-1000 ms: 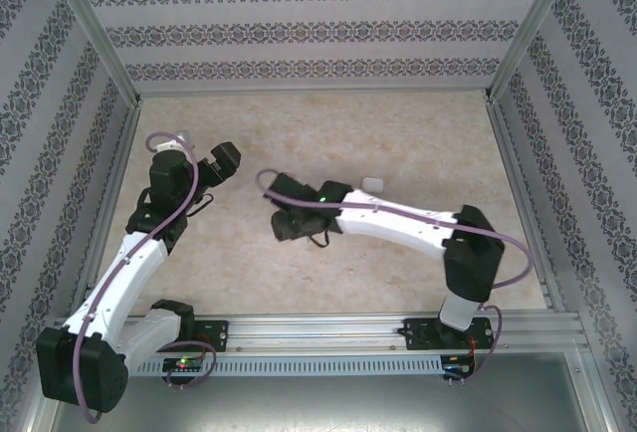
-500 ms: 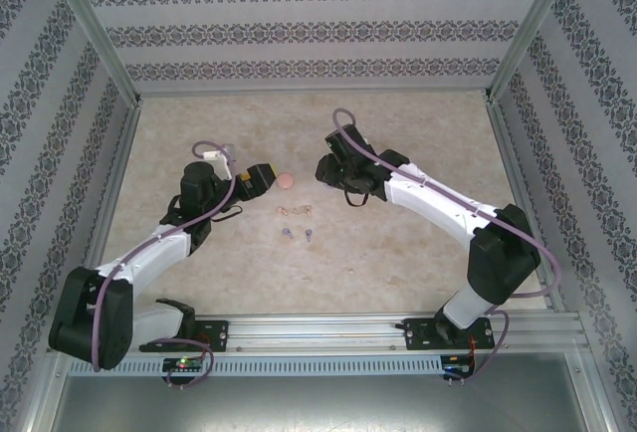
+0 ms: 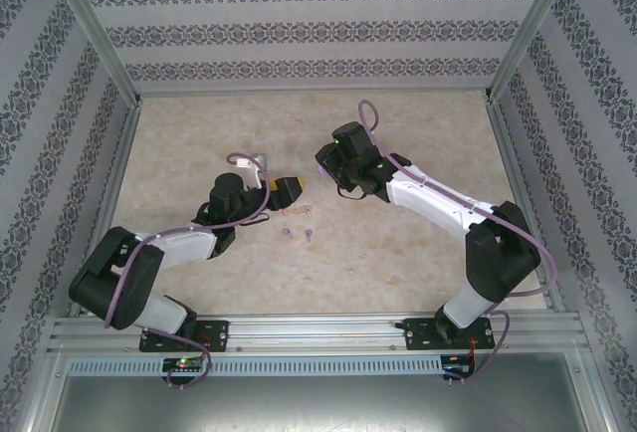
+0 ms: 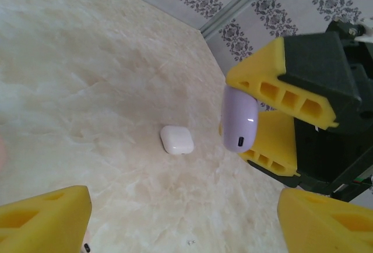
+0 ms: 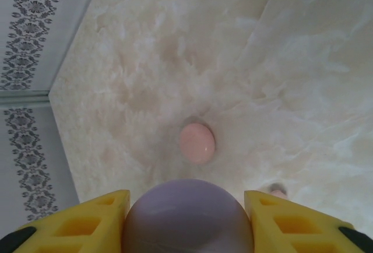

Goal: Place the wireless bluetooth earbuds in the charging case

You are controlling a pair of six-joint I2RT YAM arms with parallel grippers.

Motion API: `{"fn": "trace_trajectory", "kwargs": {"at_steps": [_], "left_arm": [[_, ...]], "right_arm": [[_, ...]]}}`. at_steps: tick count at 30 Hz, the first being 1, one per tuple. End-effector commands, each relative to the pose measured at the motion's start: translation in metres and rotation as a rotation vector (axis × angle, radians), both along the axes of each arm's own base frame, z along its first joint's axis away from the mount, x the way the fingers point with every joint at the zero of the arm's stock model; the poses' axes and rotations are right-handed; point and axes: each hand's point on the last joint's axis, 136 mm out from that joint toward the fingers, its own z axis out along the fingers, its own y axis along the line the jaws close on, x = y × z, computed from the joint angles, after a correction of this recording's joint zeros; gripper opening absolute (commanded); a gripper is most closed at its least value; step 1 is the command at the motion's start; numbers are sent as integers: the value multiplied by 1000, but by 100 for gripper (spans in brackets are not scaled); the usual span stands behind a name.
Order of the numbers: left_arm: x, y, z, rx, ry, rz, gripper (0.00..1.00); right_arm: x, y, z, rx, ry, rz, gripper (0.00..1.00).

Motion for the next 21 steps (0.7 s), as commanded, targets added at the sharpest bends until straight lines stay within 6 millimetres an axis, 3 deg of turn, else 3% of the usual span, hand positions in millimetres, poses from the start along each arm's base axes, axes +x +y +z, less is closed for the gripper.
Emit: {"fn": "trace_trajectory", "kwargs": {"at_steps": [1, 6, 14, 21], "left_arm": [[8, -14, 28, -60, -105, -27, 83], [14, -20, 25, -71, -113, -34, 78], [21, -25, 23, -86, -118, -39, 63], [24, -26, 21, -98, -119, -36, 60]], "right_arm": [[3, 16, 0, 70, 21, -19, 35], [1, 27, 1, 88, 22, -7, 35], [-2, 39, 5, 112, 18, 3, 34], [-3, 46, 7, 130, 17, 7, 34]]}}
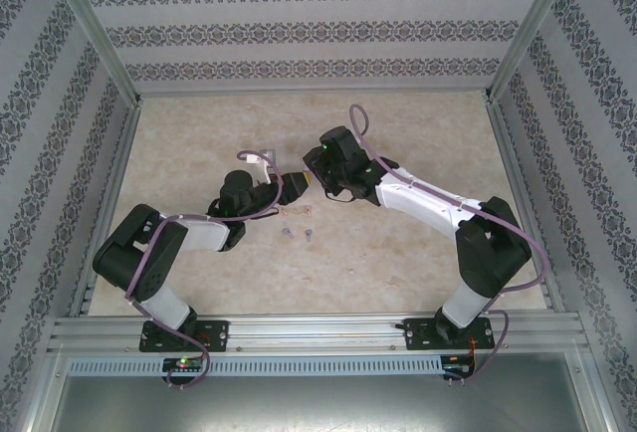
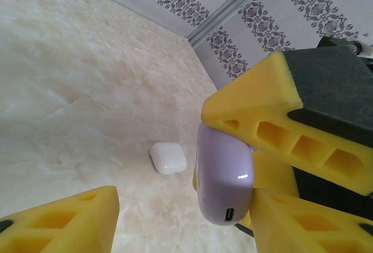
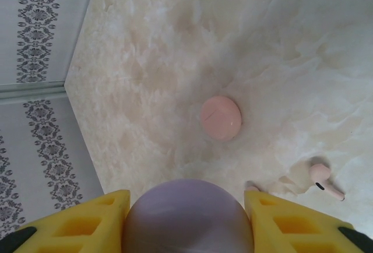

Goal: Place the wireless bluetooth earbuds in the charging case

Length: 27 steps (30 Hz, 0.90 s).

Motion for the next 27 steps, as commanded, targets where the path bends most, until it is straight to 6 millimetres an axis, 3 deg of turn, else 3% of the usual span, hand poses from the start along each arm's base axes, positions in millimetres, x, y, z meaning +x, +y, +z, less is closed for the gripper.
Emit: {"fn": "trace_trajectory", "kwargs": {"at_steps": [1, 8, 18, 27], "left_arm": [[4, -9, 24, -52, -74, -20, 60], [7, -11, 27, -56, -81, -23, 60], [9, -13, 26, -60, -79, -26, 49], [12, -12, 25, -69, -82, -15, 32]], "right_arm": [[3, 15, 10, 39, -19, 13, 34], [3, 19, 12, 49, -23, 19, 34], [2, 25, 13, 68, -23, 23, 33], [1, 29, 14, 99, -19, 21, 33]]}}
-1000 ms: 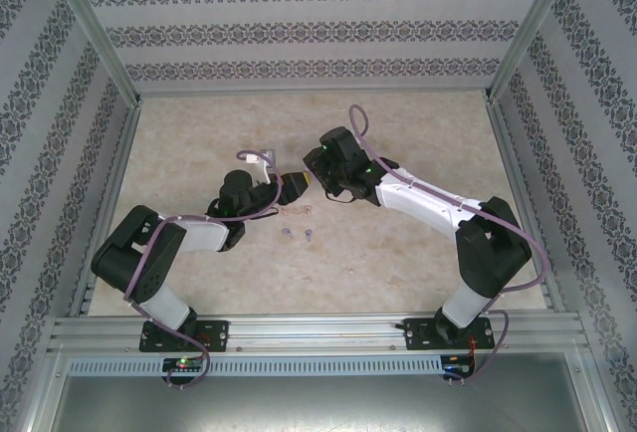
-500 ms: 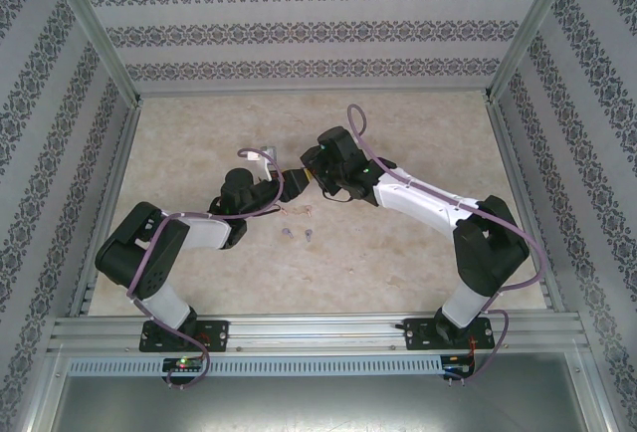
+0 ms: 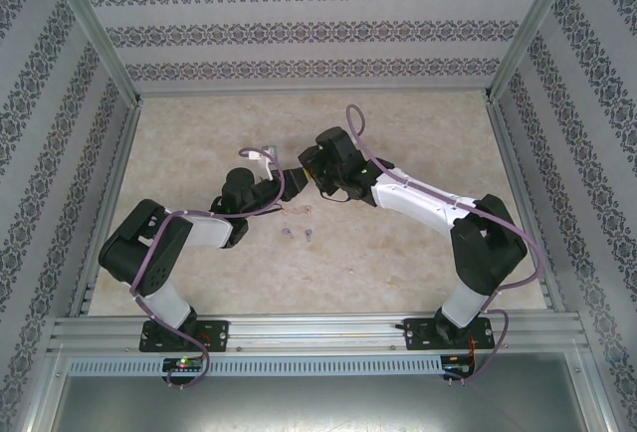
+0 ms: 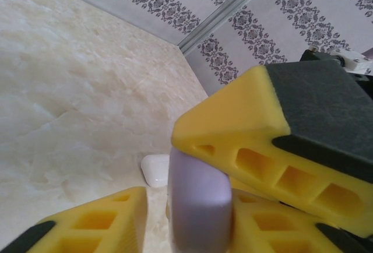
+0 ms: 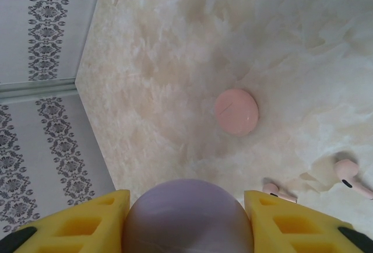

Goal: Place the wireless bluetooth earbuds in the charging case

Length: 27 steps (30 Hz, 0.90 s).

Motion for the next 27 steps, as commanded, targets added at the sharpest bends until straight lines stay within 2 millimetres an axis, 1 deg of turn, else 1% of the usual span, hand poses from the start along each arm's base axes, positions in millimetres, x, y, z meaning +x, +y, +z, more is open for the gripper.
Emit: {"fn": "trace_trajectory", "kwargs": {"at_steps": [1, 4, 8, 9, 10, 12, 13, 15, 18, 20, 23, 26, 27], "left_arm": [[4, -6, 19, -37, -61, -5, 30], [4, -6, 19, -37, -60, -5, 20], [3, -6, 19, -42, -57, -7, 4], [2, -6, 20, -43, -56, -10, 1], [2, -6, 21, -45, -58, -9, 0], [1, -6, 22, -47, -56, -10, 0], [0, -5, 23, -46, -55, -9, 0], [-3, -4, 26, -36, -55, -15, 0], [-9, -6, 33, -2, -70, -49, 0], [-15, -7, 39, 37, -87, -91, 0], [-23, -9, 52, 97, -114, -162, 0], [-33, -15, 65, 139, -140, -264, 0], [-35, -17, 69, 151, -145, -300, 0]], "right_arm": [[0, 14, 13, 54, -17, 20, 33], [-1, 13, 12, 57, -18, 15, 33], [0, 11, 16, 65, -28, 1, 34], [1, 11, 18, 70, -36, -1, 37], [3, 10, 21, 75, -46, -4, 42], [8, 7, 33, 87, -87, -13, 60], [9, 4, 38, 87, -106, -17, 64], [12, -6, 53, 83, -164, -29, 69], [7, -26, 69, 53, -225, -11, 70], [0, -40, 71, 8, -261, 37, 71], [-16, -69, 69, -97, -339, 111, 71], [-32, -95, 69, -185, -447, 192, 71], [-38, -100, 72, -227, -512, 240, 71]]}}
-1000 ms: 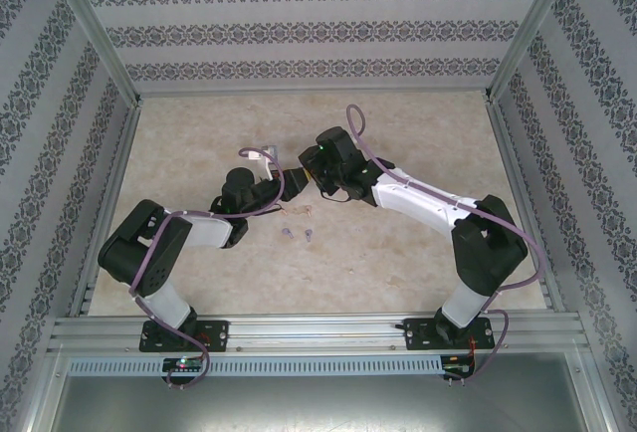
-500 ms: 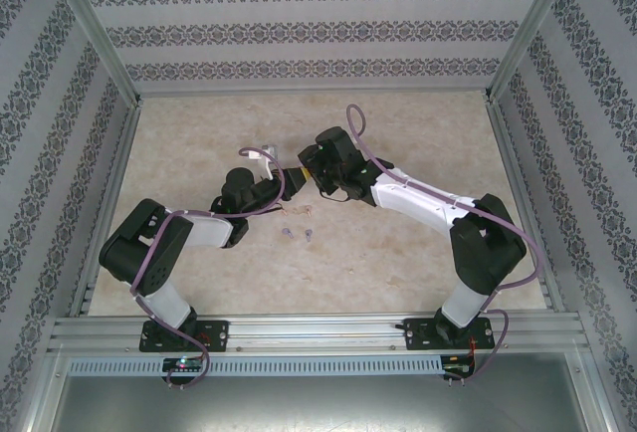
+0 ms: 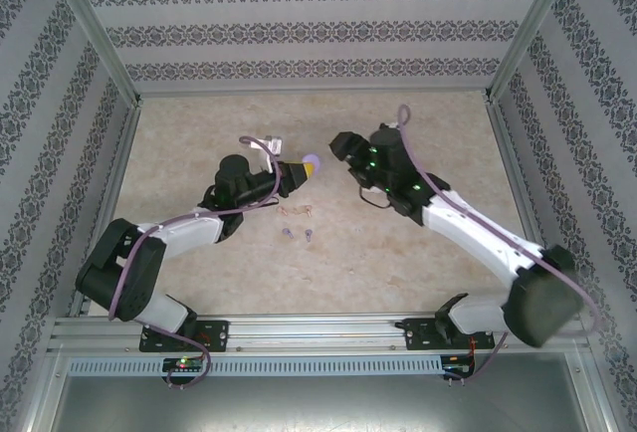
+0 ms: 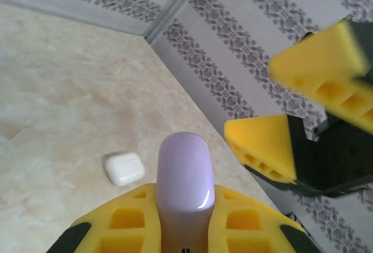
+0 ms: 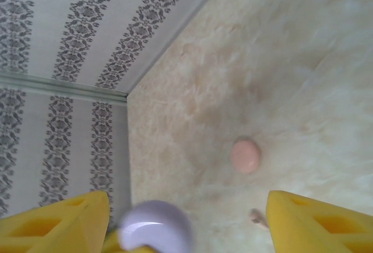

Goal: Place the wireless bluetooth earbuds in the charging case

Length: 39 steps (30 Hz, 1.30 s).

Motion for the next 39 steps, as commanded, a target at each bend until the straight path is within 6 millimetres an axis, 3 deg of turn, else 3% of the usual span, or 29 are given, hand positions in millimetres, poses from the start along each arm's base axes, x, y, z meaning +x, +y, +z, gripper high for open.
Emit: {"fn": "trace_trajectory", "kwargs": {"at_steps": [1, 7, 12, 28, 35, 39], "left_arm": [[-17, -8, 13, 87, -42, -162, 0], [-28, -23, 30, 125, -37, -329, 0], [-34, -32, 37, 104, -7, -428, 0], [-43, -37, 44, 110, -11, -443, 0], [-43, -36, 49, 108, -31, -427, 0], [-45, -34, 56, 104, -49, -423, 0]], "right_arm": [[-22, -13, -3, -210, -193, 175, 71], [-64, -17, 6, -312, -405, 374, 71], [-73, -3, 15, -282, -459, 471, 71], [-44, 27, 36, -284, -483, 498, 67], [-40, 33, 15, -295, -438, 505, 64], [-33, 19, -9, -308, -391, 456, 62]]}}
